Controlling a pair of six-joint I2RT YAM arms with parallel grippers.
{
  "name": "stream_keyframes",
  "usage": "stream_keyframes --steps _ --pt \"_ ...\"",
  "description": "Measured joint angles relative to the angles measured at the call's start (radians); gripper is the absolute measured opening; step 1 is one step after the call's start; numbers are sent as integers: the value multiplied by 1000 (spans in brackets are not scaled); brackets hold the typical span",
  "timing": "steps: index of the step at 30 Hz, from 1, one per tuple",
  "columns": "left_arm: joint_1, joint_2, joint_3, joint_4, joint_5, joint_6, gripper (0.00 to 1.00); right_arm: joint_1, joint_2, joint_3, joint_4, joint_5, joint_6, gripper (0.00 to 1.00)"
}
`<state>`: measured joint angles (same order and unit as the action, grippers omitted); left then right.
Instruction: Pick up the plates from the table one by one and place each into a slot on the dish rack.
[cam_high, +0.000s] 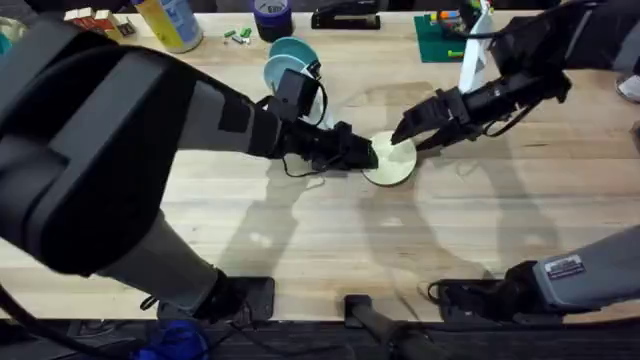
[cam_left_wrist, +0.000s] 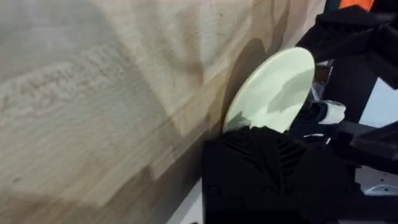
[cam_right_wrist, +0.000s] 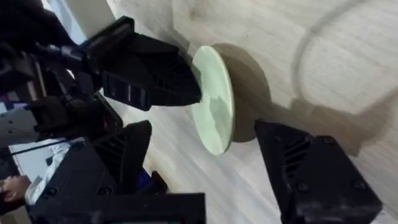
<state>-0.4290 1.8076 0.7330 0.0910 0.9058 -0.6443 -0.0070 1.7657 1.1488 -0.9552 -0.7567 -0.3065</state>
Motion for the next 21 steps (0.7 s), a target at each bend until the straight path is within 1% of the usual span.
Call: stream_keyframes --steps 13,16,18,20,21 --pt "0 0 0 0 0 0 41 75 0 -38 58 0 32 995" --pt "0 0 0 0 0 0 41 80 0 -39 58 0 38 979" --pt "0 0 0 0 0 0 41 80 0 -39 58 0 40 929" --pt "0 0 0 0 0 0 41 80 0 -39 59 1 41 776" --pt "0 0 0 -1 2 0 41 80 0 -39 59 2 42 655"
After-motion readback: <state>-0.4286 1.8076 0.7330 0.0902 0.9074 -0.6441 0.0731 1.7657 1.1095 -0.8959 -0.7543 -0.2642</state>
